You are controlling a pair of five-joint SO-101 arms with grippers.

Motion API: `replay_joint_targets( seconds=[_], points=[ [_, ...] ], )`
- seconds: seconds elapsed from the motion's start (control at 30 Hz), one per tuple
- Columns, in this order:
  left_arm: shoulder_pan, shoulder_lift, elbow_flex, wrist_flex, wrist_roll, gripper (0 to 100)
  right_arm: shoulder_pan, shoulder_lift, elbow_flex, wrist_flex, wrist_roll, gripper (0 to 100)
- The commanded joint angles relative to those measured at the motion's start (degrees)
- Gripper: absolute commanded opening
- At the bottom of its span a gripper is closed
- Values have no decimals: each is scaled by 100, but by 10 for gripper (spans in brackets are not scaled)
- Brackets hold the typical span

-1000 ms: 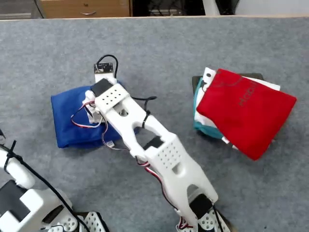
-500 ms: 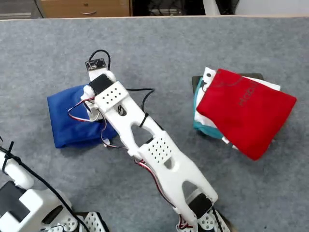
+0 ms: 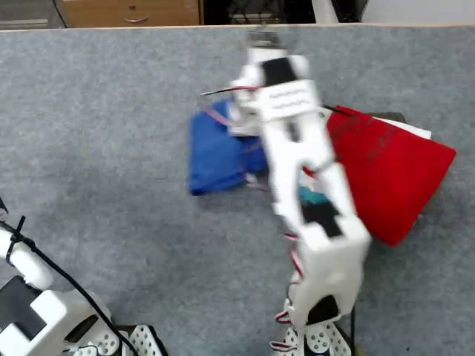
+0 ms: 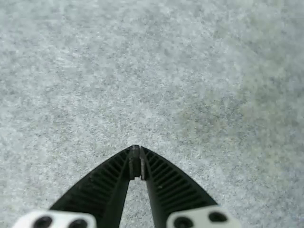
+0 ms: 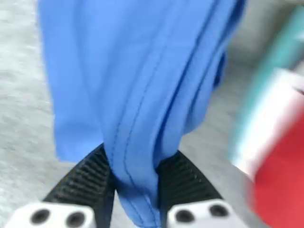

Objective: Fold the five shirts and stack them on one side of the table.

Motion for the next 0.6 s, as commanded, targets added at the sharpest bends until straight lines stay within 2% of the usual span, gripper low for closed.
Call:
replay_joint_targets(
  seconds=[0.0, 0.17, 0.27, 0.47, 0.53, 0.57],
  points=[
    [154, -88, -215, 35, -105, 29, 1160, -1613, 769, 53, 571, 12],
    [277, -88, -215, 44, -114, 29, 2857, -2659, 1059, 53, 1521, 12],
    [365, -88, -215, 44, -114, 29, 3631, -2923, 1182, 53, 1916, 15],
    [699, -88, -207, 246, -97, 29, 4352, -2738, 1868, 44, 2593, 17],
    [910, -88, -189, 492, -114, 29, 4510, -2633, 1965, 44, 2664, 64],
    [1015, -88, -189, 607, -114, 29, 4607, -2571, 1974, 44, 2655, 119]
  ],
)
